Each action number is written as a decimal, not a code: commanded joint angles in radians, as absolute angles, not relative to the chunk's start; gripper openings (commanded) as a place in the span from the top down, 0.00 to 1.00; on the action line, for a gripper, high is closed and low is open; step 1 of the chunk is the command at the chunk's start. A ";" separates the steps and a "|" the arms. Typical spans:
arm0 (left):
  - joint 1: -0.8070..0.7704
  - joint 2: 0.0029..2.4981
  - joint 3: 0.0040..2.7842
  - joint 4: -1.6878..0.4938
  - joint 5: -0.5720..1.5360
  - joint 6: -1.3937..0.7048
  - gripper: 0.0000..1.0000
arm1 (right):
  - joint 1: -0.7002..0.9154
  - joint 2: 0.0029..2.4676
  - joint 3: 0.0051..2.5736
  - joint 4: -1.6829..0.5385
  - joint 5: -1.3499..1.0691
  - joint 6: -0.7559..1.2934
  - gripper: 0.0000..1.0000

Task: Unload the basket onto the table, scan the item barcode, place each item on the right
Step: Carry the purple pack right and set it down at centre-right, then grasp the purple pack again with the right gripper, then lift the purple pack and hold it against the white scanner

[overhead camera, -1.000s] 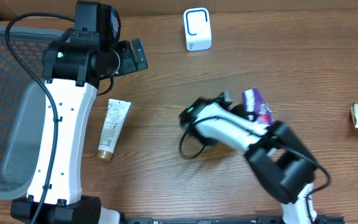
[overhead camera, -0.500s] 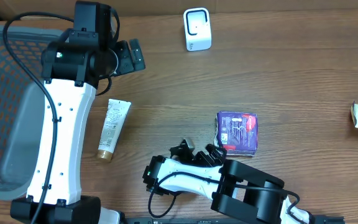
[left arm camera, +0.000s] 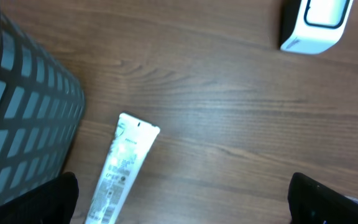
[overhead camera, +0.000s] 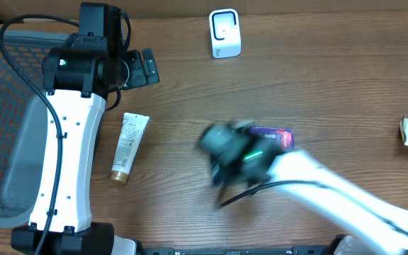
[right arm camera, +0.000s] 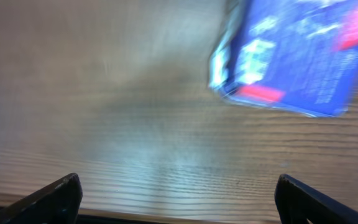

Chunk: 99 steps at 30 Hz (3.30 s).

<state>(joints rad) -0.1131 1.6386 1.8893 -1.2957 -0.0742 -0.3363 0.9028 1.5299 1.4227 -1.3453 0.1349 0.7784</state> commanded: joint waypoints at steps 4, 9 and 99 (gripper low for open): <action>-0.112 1.634 1.887 -1.328 -0.084 -0.310 0.00 | 0.352 1.371 1.414 -1.332 -0.269 0.421 0.00; -0.112 1.634 1.887 -1.328 -0.077 -0.310 0.00 | -0.020 1.434 1.275 -1.211 -0.533 0.051 0.00; -0.112 1.634 1.887 -1.384 -0.114 -0.317 0.00 | 0.356 2.156 1.693 0.429 0.447 -0.712 0.96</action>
<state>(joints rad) -0.1131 1.6386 1.8889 -1.3838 -0.1020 -0.3332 0.3046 2.1242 1.6844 0.3252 0.3851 -0.5388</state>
